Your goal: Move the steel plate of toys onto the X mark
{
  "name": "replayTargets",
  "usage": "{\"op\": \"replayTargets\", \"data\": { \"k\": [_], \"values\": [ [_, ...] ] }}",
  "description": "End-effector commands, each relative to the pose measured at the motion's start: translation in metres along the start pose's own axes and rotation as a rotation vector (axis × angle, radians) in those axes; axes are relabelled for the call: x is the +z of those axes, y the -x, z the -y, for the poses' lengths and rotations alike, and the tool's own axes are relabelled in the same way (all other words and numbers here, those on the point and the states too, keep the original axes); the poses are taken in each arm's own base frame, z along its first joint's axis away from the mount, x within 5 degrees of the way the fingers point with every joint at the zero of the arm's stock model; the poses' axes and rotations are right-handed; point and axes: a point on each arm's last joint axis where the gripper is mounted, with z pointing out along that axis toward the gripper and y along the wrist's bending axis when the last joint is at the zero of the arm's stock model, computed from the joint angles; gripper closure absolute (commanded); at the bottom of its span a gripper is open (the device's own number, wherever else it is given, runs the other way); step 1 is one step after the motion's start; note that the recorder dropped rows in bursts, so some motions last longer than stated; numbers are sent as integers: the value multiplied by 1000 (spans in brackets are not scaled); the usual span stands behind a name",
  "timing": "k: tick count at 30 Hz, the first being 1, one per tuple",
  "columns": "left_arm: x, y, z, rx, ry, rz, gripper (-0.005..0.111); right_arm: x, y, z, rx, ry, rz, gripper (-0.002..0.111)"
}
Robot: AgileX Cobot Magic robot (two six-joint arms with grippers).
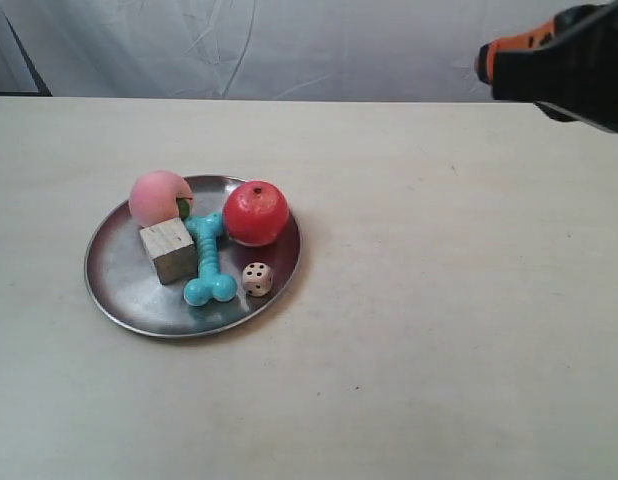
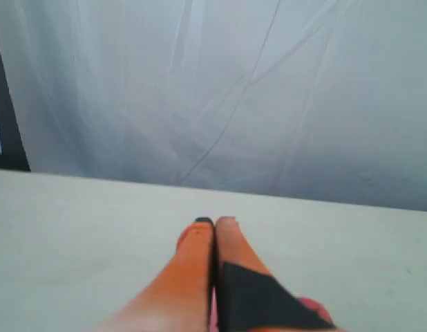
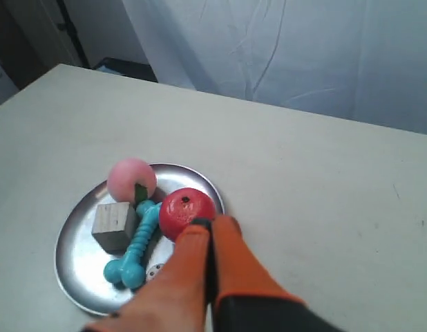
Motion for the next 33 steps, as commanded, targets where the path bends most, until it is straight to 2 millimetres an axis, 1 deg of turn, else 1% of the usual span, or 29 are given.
{"op": "replayTargets", "data": {
  "k": [1, 4, 8, 15, 18, 20, 22, 23, 25, 27, 28, 31, 33],
  "values": [
    [-29, 5, 9, 14, -35, 102, 107, -30, -13, -6, -24, 36, -58, 108],
    [-37, 7, 11, 21, -44, 130, 107, -42, -20, -10, -25, 64, -113, 108],
    [-41, 8, 12, 35, -43, 145, 107, -53, -21, -13, -31, 75, -100, 108],
    [-42, 7, 16, 51, -80, 140, 107, -57, -21, -13, -33, 77, -89, 108],
    [-42, 7, 16, 51, -78, 141, 107, -79, -19, -13, -22, 63, 0, 108],
    [-42, 7, 16, 51, -78, 141, 107, -112, -20, -12, -71, -1, 131, 108],
    [-42, 7, 16, 51, -78, 141, 107, -137, -34, -10, -95, -60, 275, 108],
    [-42, 7, 16, 51, -78, 141, 107, -142, -51, -8, -112, -91, 327, 108],
    [-42, 7, 16, 55, -77, 141, 107, -134, -92, 2, -131, -152, 340, 108],
    [-44, 5, 14, 128, -56, 135, 107, -119, -122, 11, -111, -186, 337, 108],
    [-45, 1, 13, 175, -45, 118, 107, -113, -134, 16, -91, -206, 362, 108],
    [-46, -19, 8, 241, -27, 60, 107, -102, -154, 28, 4, -272, 525, 108],
    [-48, -36, 5, 247, -22, 38, 107, -94, -166, 36, 67, -311, 563, 108]
  ]
}}
